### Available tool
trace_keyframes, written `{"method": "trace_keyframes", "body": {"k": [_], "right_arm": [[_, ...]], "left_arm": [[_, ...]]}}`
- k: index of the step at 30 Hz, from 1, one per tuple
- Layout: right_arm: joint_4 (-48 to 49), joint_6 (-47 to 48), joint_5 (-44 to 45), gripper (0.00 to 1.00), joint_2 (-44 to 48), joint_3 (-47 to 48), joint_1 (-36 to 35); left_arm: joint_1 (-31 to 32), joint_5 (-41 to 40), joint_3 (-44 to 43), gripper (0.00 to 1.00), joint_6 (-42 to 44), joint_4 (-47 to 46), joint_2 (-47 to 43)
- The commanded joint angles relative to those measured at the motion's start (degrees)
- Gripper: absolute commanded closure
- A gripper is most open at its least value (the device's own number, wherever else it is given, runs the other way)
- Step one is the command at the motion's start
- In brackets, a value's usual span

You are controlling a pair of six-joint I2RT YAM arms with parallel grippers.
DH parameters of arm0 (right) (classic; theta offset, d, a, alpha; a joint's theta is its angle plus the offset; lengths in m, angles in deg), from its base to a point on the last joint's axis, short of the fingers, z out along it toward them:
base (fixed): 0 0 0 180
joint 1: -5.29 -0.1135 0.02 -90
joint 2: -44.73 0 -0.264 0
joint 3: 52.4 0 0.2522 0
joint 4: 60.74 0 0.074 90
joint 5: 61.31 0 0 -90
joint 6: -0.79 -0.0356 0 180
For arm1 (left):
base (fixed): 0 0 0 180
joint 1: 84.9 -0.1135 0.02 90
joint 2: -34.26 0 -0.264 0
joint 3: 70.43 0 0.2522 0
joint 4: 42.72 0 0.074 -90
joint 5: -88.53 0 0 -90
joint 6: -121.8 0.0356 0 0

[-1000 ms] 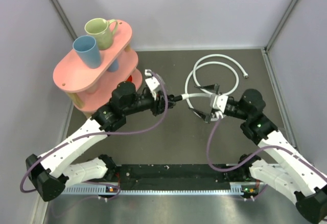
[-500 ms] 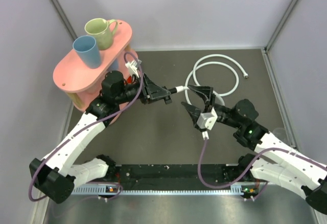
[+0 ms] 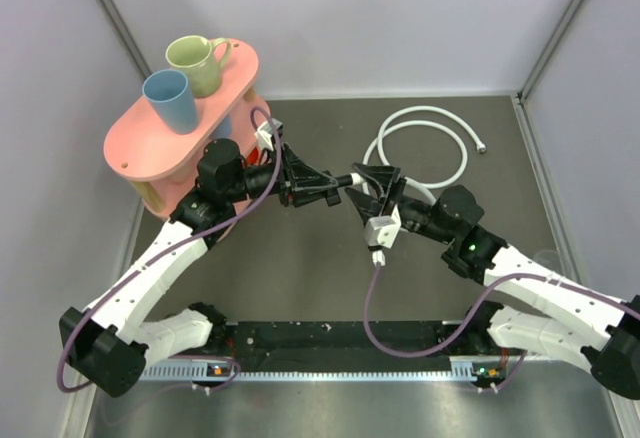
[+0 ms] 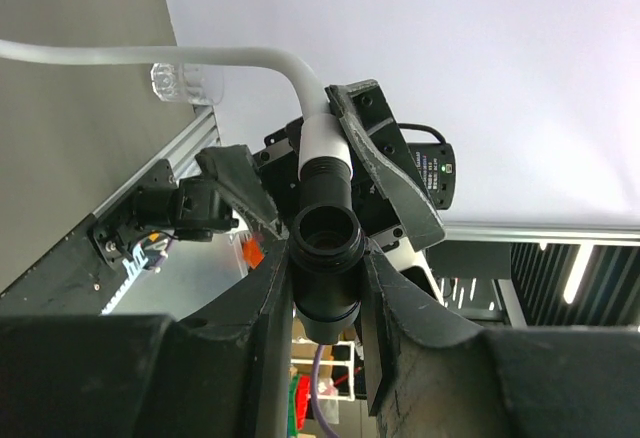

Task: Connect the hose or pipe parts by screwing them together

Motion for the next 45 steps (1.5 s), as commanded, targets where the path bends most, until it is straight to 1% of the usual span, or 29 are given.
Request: {"method": "trace_keyframes", "body": {"k": [1, 2, 4, 5, 6, 7, 8, 9, 10, 11, 12, 14, 15, 17, 18, 20, 22, 23, 24, 25, 26, 29, 31, 32, 35, 39, 42, 43, 45], "right_arm": [[3.2, 1.97, 0.27, 0.46, -1.48, 3.18, -1.86], [3.46, 2.15, 0.36, 0.48, -2.0, 3.18, -2.13], [3.03, 2.41, 0.62, 0.75, -2.62, 3.36, -2.48], [2.85, 2.59, 1.15, 0.93, -2.71, 3.36, -2.65], [2.07, 2.5, 1.06, 0.99, -2.62, 3.53, -2.66], [1.45, 2.24, 0.45, 1.0, -2.62, 3.79, -2.92], [1.18, 1.71, 0.19, 1.0, -2.36, 3.97, -2.92], [0.83, 0.06, 0.01, 1.0, -2.45, 4.23, -2.92], [-1.52, -0.57, -0.43, 1.0, -2.36, 5.45, -3.01], [-3.11, -1.18, -0.52, 1.0, -2.53, 6.34, -2.92], [-4.87, -2.76, -0.61, 1.0, -2.97, 7.3, -3.01], [-9.86, -5.66, -0.69, 1.0, -3.5, 10.82, -2.92], [-12.07, -8.46, -0.96, 1.0, -4.11, 12.13, -2.83], [-17.68, -9.45, -1.57, 1.0, -5.08, 16.09, -2.92], [-19.02, -11.11, -1.66, 1.0, -5.61, 17.23, -2.92], [-21.4, -12.0, -3.06, 1.0, -6.75, 19.79, -2.66], [-24.21, -14.45, -7.52, 1.0, -7.63, 21.71, -0.91], [-24.22, -15.59, -9.29, 1.0, -7.89, 22.16, -0.29], [-24.57, -18.56, -15.14, 1.0, -8.94, 23.04, 1.72], [-25.18, -20.25, -18.15, 1.0, -9.82, 23.92, 3.04], [-25.97, -22.61, -20.27, 1.0, -10.87, 24.88, 3.93], [-29.31, -26.31, -26.78, 1.0, -14.39, 27.87, 6.48], [-29.23, -31.58, -33.45, 1.0, -15.89, 29.02, 9.11], [-29.23, -33.17, -36.26, 1.0, -17.29, 29.28, 9.99], [-29.67, -39.75, -41.91, 1.0, -20.01, 30.86, 11.49], [-30.19, -41.97, -46.56, 1.0, -21.34, 31.05, 12.63], [-29.85, -40.83, -44.57, 1.0, -20.04, 29.38, 13.51], [-29.58, -40.83, -42.46, 0.81, -19.33, 28.94, 13.43], [-28.53, -41.01, -36.07, 0.65, -16.27, 27.1, 13.43]], "left_arm": [[-0.12, 2.59, -0.16, 1.0, -4.16, -7.88, -1.69], [-0.12, 2.85, 0.02, 1.0, -4.43, -7.96, -1.69], [-0.12, 3.38, 0.19, 1.0, -5.13, -8.58, -1.69], [-0.12, 3.47, 0.2, 1.0, -5.22, -8.67, -1.77], [-0.12, 3.56, 0.11, 1.0, -4.53, -8.84, -1.77], [-0.12, 3.56, -0.15, 1.0, -3.13, -8.41, -1.6], [-0.12, 3.21, -2.16, 1.0, -0.5, -6.58, -0.99], [-0.12, 2.34, -3.74, 1.0, 7.18, -2.9, -0.46], [0.05, 0.94, -5.5, 1.0, 11.78, 4.09, -0.11], [0.49, -0.9, -8.04, 1.0, 16.27, 6.08, 0.68], [0.67, -1.62, -8.68, 1.0, 23.97, 6.45, 0.95], [1.37, -2.59, -9.29, 1.0, 31.39, 7.5, 1.65], [1.55, -2.16, -9.3, 1.0, 39.0, 7.59, 1.74], [2.33, -2.06, -8.95, 1.0, 46.6, 8.29, 1.66], [2.6, -1.11, -8.68, 1.0, 53.16, 8.3, 1.57], [3.74, -0.22, -8.07, 1.0, 61.87, 8.03, 1.04], [6.1, -0.65, -7.81, 1.0, 69.45, 8.73, 0.6], [7.34, -1.96, -7.45, 1.0, 79.75, 9.78, -0.1], [10.4, -6.15, -5.97, 1.0, 86.29, 11.7, -0.71], [11.82, -8.28, -4.65, 1.0, 91.75, 11.72, -2.55], [13.05, -9.52, -3.07, 1.0, 100.25, 10.85, -3.52], [15.08, -9.89, 1.33, 1.0, 107.25, 4.79, -6.17], [16.13, -8.66, 1.16, 1.0, 111.39, 5.74, -5.91], [16.66, -8.83, 1.25, 1.0, 116.89, 6.7, -5.73], [18.16, -10.76, 2.74, 1.0, 126.41, 9.87, -5.29], [18.07, -8.92, 0.29, 1.0, 130.04, 16.72, -3.27], [18.16, -9.96, 1.07, 1.0, 128.73, 16.83, -3.18], [17.99, -11.37, 1.68, 1.0, 124.9, 15.69, -3.61], [17.2, -13.57, 3.26, 1.0, 120.83, 11.82, -4.32]]}}
